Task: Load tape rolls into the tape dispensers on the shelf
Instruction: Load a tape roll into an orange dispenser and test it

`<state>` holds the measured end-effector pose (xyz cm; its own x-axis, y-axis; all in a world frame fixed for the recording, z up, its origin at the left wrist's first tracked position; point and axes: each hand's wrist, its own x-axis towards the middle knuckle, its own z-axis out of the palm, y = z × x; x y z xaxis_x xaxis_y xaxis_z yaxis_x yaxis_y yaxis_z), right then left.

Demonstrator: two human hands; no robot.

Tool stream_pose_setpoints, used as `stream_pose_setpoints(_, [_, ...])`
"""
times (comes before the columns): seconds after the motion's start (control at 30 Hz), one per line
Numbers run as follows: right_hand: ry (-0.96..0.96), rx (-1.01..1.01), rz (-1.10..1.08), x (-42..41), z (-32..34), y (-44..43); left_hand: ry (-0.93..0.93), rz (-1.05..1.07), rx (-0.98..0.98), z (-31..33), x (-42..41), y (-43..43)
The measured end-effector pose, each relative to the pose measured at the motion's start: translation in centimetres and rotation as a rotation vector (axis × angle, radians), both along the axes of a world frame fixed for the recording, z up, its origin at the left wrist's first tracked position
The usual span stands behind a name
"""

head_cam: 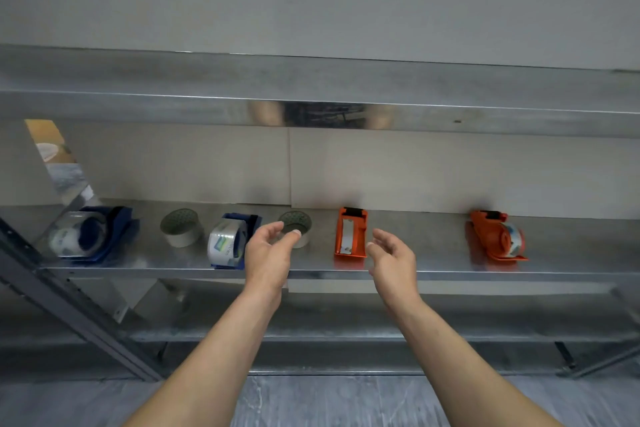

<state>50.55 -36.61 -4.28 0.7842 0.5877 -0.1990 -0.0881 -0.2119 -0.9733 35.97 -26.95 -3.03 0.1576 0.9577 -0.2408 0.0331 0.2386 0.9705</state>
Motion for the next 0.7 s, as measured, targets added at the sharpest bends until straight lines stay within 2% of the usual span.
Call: stream_pose_setpoints(0.7, [0.004,-0.083,-0.113,3.8,-2.6,0.6,0.043,-0.217,-0.063,-3.0,5.6,1.8])
